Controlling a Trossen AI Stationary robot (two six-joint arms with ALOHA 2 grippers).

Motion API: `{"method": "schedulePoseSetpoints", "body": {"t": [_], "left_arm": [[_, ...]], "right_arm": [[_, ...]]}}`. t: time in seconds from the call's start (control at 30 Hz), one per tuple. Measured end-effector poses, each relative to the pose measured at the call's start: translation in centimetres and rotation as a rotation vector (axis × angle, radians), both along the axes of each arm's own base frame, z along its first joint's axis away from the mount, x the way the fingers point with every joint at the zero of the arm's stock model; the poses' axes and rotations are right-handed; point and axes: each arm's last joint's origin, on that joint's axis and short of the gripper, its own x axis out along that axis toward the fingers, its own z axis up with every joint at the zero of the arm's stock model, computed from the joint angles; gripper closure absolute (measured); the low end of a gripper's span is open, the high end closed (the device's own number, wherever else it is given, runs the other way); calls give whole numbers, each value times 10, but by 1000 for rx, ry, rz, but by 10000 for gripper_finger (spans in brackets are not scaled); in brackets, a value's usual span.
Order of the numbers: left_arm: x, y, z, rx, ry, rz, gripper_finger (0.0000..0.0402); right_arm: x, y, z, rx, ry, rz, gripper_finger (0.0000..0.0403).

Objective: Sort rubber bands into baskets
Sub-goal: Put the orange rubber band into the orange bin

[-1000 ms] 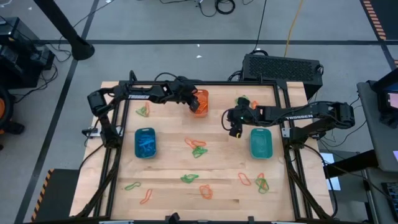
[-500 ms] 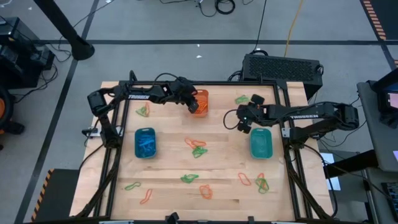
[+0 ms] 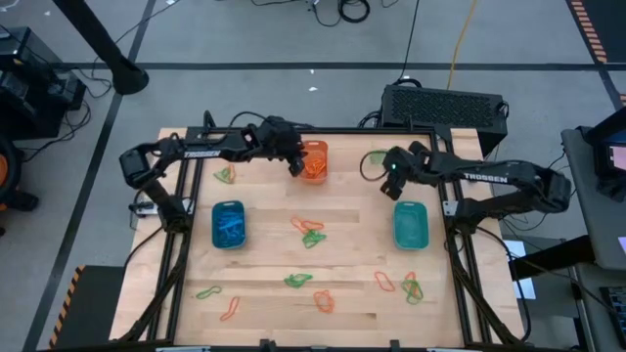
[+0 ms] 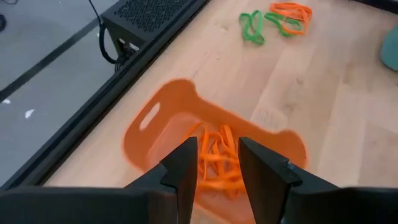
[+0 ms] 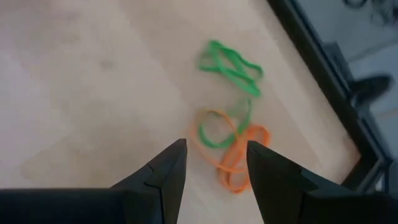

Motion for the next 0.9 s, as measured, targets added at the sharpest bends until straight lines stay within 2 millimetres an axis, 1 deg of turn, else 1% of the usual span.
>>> {"method": "schedulePoseSetpoints", "body": {"t": [0.13,0.27,0.33,0.4,0.5,0.63,0.9], "left_arm": [[-10,-18,-10,-4,-126,-45,278],[-14,-38,-21,-24,-306,-201,278],[-15,-48,-24,-22,-385,-295,278],[-14,-57,-23,-10,-437,-349,278],[-13,-68,-24,2,-469,-387,278],[-10,-78,-23,31,-473,-428,278],[-9,-81,-24,44,-464,-442,278]], "right_arm": [[-14,-20,-2,67,-40,-180,243],[-23,-32,-7,108,-59,-356,243],[-26,-36,-11,127,-57,-419,243],[-26,-39,-17,154,-46,-489,243],[-26,-42,-27,182,-4,-530,243],[-22,-48,-40,203,20,-577,243],[-9,-56,-62,261,5,-582,243]]}}
